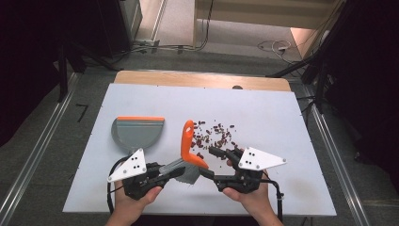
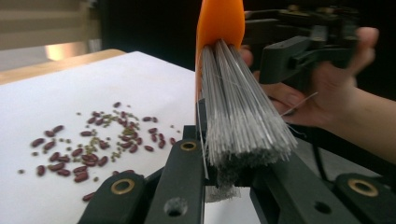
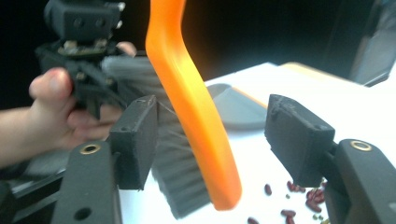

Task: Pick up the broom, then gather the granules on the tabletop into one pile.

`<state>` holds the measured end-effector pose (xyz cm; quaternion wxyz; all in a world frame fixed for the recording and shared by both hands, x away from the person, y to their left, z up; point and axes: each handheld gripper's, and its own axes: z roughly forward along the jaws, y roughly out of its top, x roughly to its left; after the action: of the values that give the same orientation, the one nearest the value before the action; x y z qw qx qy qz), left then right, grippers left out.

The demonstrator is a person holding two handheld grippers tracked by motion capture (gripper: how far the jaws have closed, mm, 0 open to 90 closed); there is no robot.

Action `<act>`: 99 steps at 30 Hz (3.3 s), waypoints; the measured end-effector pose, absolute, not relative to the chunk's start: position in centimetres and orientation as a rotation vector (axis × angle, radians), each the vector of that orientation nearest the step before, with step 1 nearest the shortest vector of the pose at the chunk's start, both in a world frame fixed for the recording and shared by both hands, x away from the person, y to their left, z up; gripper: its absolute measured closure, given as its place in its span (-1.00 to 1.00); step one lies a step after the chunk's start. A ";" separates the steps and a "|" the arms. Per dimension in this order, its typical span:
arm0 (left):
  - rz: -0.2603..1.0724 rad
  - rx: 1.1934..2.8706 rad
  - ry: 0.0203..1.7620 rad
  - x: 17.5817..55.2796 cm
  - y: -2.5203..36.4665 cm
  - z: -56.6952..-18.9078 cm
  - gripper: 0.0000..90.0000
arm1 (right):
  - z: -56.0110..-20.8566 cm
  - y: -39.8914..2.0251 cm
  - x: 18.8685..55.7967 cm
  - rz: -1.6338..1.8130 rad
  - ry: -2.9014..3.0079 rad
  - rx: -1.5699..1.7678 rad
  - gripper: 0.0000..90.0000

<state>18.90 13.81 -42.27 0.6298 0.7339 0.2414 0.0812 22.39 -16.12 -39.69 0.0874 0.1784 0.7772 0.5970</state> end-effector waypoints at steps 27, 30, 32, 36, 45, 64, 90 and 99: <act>-0.079 1.774 0.248 19.3 13.8 -42.6 0.93 | -41.5 -14.7 23.1 1.766 2.924 0.157 0.31; -0.088 1.772 0.247 19.3 13.7 -42.7 0.93 | -41.6 -14.7 23.1 1.760 2.921 0.150 0.46; -0.090 1.774 0.250 19.3 13.7 -42.7 0.93 | -41.7 -14.7 23.1 1.753 2.914 0.145 0.49; -0.097 1.772 0.256 19.4 13.8 -42.9 0.93 | -41.6 -14.6 23.0 1.714 2.928 0.142 0.52; -0.138 1.730 0.339 20.3 14.5 -43.5 0.52 | -40.7 -14.2 22.5 1.605 2.889 0.244 0.53; 0.144 1.693 0.597 20.7 16.7 -44.2 -0.99 | -39.9 -17.5 24.8 1.419 2.665 0.583 0.53; 0.185 1.688 0.654 21.0 17.9 -44.7 -0.99 | -38.0 -18.3 36.3 0.781 2.535 0.691 0.53; 0.193 1.680 0.667 21.1 18.0 -44.9 -0.99 | -39.9 -17.0 40.4 0.436 2.483 0.687 0.53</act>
<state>21.08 18.01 -44.91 0.6144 0.7292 0.2895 0.0837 40.41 -17.04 -39.92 0.2611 0.2539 0.9173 0.1610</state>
